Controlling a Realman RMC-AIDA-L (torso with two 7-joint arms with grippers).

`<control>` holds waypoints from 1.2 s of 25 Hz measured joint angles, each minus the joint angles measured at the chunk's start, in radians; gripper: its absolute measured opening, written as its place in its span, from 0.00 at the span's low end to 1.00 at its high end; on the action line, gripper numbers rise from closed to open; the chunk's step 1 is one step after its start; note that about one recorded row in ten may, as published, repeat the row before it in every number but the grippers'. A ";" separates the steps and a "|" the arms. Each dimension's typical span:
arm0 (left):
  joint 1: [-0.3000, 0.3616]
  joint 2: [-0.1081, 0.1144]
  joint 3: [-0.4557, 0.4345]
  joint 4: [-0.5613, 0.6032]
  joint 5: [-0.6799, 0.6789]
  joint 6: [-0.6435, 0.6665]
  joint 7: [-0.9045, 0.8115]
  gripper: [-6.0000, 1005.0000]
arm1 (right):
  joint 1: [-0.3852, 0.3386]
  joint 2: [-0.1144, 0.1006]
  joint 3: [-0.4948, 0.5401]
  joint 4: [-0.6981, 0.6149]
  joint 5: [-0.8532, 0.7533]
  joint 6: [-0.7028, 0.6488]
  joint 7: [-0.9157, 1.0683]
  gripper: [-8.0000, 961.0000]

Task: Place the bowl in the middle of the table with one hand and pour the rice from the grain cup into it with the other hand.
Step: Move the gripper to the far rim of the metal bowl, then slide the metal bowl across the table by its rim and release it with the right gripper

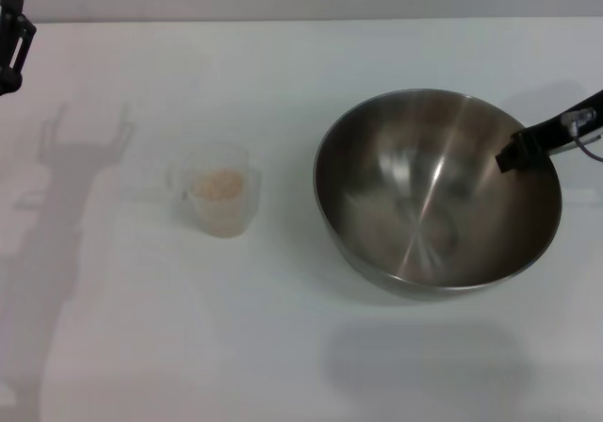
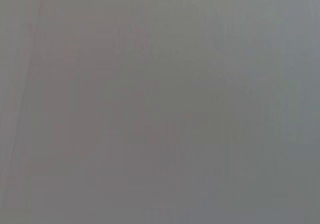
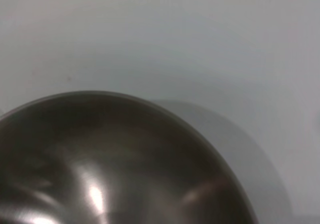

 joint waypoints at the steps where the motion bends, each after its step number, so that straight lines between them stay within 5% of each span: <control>1: 0.001 0.000 0.000 -0.001 0.000 0.000 0.000 0.84 | 0.000 0.000 0.000 -0.003 0.000 0.001 0.000 0.29; 5: 0.005 0.000 0.000 -0.005 0.000 0.002 0.000 0.84 | -0.002 0.000 0.001 -0.021 0.003 0.003 0.000 0.13; 11: 0.008 0.000 0.000 -0.005 0.000 0.005 -0.004 0.84 | -0.011 0.000 0.009 -0.050 0.034 0.002 -0.002 0.03; 21: 0.009 0.000 0.004 -0.005 0.006 0.010 -0.004 0.84 | -0.030 0.035 0.077 -0.160 0.092 -0.037 -0.064 0.03; 30: 0.008 0.000 0.008 -0.005 0.006 0.011 -0.003 0.84 | 0.037 0.036 0.004 -0.008 0.126 -0.128 -0.072 0.03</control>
